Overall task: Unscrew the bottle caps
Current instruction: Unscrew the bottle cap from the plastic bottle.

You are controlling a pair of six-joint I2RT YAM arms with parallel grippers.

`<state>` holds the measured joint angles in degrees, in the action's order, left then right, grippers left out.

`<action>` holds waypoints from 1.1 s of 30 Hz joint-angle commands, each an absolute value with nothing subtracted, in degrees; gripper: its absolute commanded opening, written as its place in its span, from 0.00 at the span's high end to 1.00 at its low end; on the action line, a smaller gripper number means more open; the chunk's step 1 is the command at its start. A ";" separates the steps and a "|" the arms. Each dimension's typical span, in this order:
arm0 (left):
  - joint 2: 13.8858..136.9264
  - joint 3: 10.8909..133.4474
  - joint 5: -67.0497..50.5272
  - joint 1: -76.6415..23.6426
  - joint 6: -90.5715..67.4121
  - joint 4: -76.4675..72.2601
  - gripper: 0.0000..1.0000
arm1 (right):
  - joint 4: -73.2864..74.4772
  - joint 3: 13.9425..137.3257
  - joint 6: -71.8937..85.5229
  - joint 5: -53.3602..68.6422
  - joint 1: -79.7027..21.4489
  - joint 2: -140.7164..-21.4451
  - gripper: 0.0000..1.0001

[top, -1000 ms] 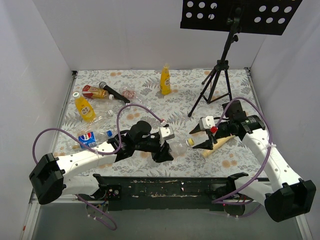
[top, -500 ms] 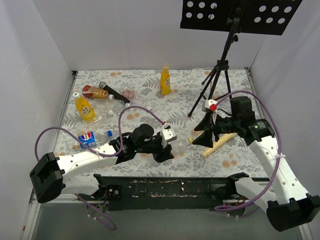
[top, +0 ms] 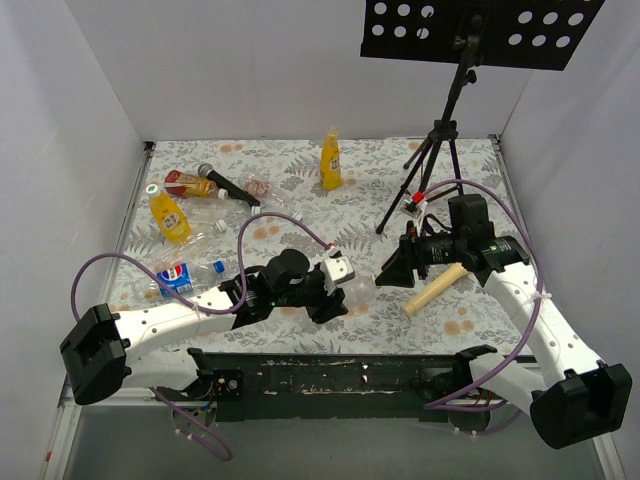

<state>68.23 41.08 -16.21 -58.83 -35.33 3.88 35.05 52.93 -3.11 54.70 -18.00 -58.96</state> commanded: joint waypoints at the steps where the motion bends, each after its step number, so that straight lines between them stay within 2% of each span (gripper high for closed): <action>1: 66.71 42.10 -14.94 -59.15 -34.63 1.76 0.87 | 32.43 51.59 -0.53 56.86 -17.75 -58.27 0.33; 4: 66.62 42.19 -14.42 -59.15 -34.72 1.58 0.87 | 32.43 51.50 -0.61 57.92 -17.75 -58.62 0.40; 8: 66.36 41.92 -14.15 -59.15 -34.63 1.49 0.87 | 32.52 52.12 -1.40 59.59 -17.75 -58.97 0.60; 11: 65.83 41.31 -13.97 -59.24 -34.63 1.49 0.87 | 32.78 52.64 -2.46 60.47 -17.75 -58.98 0.65; 14: 64.78 40.96 -14.76 -59.15 -34.98 1.67 0.87 | 34.01 53.35 -5.61 62.57 -17.75 -58.89 0.80; 16: 64.08 40.43 -16.34 -59.06 -35.42 1.32 0.87 | 35.76 54.22 -11.39 64.41 -17.84 -59.15 0.90; 19: 63.11 39.55 -21.33 -57.58 -37.00 0.35 0.87 | 43.99 57.55 -28.58 68.28 -17.75 -59.94 0.99; 22: 62.67 38.94 -28.28 -54.68 -39.11 -1.58 0.87 | 55.07 61.25 -51.68 67.07 -17.84 -61.26 0.99; 28: 64.07 38.94 -38.92 -50.98 -41.39 -1.76 0.86 | 60.73 60.47 -86.79 60.83 -17.84 -59.95 0.99; 33: 64.60 38.85 -39.38 -50.27 -41.13 -0.53 0.86 | 57.92 60.55 -91.93 63.62 -17.93 -60.38 0.99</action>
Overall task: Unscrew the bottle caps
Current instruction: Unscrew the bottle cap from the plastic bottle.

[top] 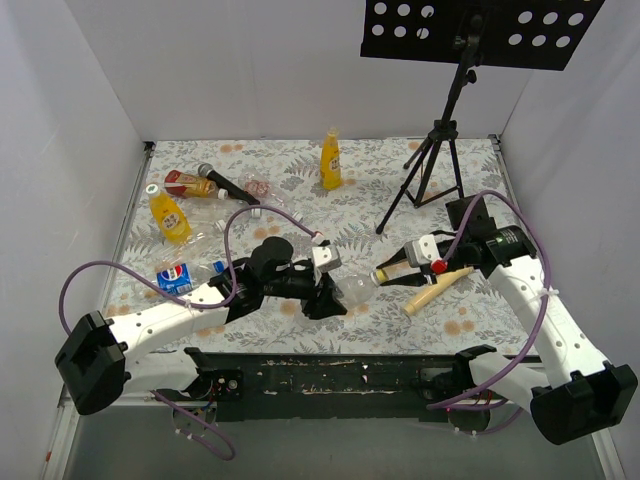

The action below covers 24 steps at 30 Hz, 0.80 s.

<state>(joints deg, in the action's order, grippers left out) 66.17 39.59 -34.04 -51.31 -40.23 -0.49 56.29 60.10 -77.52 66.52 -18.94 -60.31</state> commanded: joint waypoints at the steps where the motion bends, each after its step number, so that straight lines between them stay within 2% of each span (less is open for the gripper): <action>1: 64.08 38.67 -39.29 -50.27 -41.05 -0.44 0.86 | 57.92 60.90 -91.93 64.76 -17.93 -60.64 0.99; 24: 64.86 39.55 -40.96 -49.75 -40.60 0.79 0.86 | 51.42 51.95 -79.55 69.17 -17.84 -55.37 0.99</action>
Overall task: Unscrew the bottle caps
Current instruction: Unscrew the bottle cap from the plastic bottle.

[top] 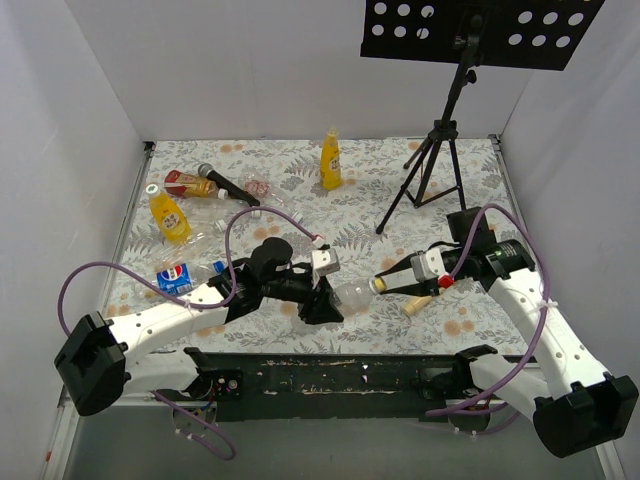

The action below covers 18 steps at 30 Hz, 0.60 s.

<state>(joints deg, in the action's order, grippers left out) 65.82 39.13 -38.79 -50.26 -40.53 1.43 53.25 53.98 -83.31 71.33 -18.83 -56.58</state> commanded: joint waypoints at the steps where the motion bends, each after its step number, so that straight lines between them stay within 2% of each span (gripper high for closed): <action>1: 65.21 39.64 -41.04 -49.75 -40.69 0.62 0.86 | 51.16 51.77 -79.02 68.91 -17.75 -55.28 0.99; 6: 66.62 40.52 -41.05 -49.75 -40.08 0.79 0.86 | 48.88 50.89 -75.07 68.99 -17.75 -55.02 0.97; 7: 66.80 40.52 -40.87 -49.75 -39.99 0.88 0.86 | 48.17 50.54 -73.58 68.91 -17.84 -55.02 0.93; 11: 66.80 40.17 -40.17 -49.75 -39.99 1.14 0.86 | 44.13 49.57 -66.46 67.94 -17.75 -54.67 0.66; 18: 67.15 39.81 -38.94 -49.75 -39.99 1.49 0.86 | 42.01 49.92 -60.21 67.59 -17.58 -53.27 0.37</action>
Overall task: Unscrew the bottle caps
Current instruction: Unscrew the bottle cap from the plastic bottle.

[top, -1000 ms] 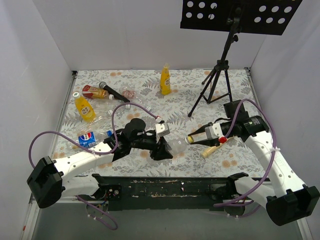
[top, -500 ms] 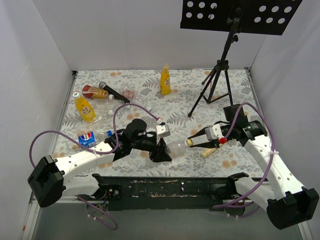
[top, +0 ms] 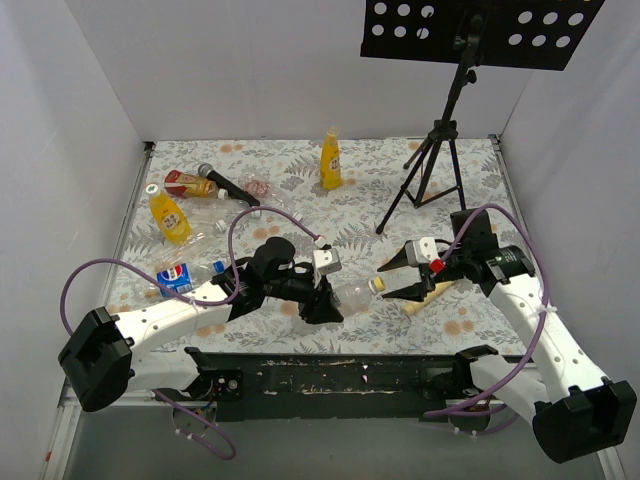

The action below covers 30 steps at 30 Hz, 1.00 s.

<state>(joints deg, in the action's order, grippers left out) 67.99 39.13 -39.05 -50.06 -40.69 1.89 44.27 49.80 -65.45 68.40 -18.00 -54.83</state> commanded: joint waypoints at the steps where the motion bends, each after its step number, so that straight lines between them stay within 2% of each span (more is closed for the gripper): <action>1: 67.24 39.81 -38.85 -49.75 -39.99 1.67 0.86 | 42.10 49.83 -59.60 67.59 -17.23 -52.91 0.35; 5: 67.32 39.81 -37.71 -49.75 -39.64 2.19 0.86 | 40.27 50.01 -53.12 67.15 -16.00 -50.98 0.31; 10: 66.18 40.51 -33.67 -49.83 -38.59 3.43 0.87 | 33.04 52.46 -20.80 58.89 -15.12 -51.15 0.28; 13: 64.78 41.39 -30.68 -50.36 -37.45 3.96 0.88 | 36.29 54.05 -12.68 63.62 -14.94 -53.08 0.28; 16: 64.25 42.18 -28.74 -50.71 -36.56 4.13 0.88 | 32.89 51.95 -4.33 66.61 -14.33 -53.96 0.27; 22: 65.83 43.77 -28.04 -51.15 -36.04 4.75 0.88 | 30.58 52.90 1.05 67.33 -14.15 -58.96 0.20; 27: 66.27 44.38 -27.69 -51.24 -35.95 4.75 0.88 | 31.38 54.23 0.70 65.83 -14.24 -62.40 0.22; 30: 66.71 44.56 -27.69 -51.24 -35.86 4.75 0.88 | 30.50 54.05 0.88 66.27 -14.24 -62.75 0.27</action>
